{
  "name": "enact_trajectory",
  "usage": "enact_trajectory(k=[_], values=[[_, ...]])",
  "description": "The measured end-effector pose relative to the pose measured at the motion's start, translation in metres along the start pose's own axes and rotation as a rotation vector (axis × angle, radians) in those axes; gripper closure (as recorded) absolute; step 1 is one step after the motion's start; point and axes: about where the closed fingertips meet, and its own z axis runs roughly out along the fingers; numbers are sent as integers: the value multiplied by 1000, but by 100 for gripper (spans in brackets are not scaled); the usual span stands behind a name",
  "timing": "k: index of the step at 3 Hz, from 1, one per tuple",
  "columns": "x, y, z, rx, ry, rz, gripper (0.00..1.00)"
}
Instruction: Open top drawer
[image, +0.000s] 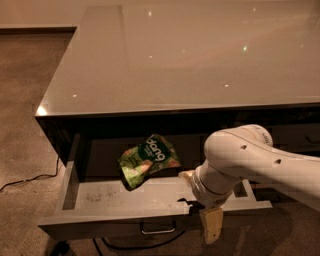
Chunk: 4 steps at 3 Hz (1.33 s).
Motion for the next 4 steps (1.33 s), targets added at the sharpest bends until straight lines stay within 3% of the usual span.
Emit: enact_trajectory(k=[1, 3, 4], values=[[-8, 0, -3, 8, -24, -25, 0], [-11, 27, 1, 1, -6, -39, 0], [-12, 40, 11, -22, 15, -53, 19]])
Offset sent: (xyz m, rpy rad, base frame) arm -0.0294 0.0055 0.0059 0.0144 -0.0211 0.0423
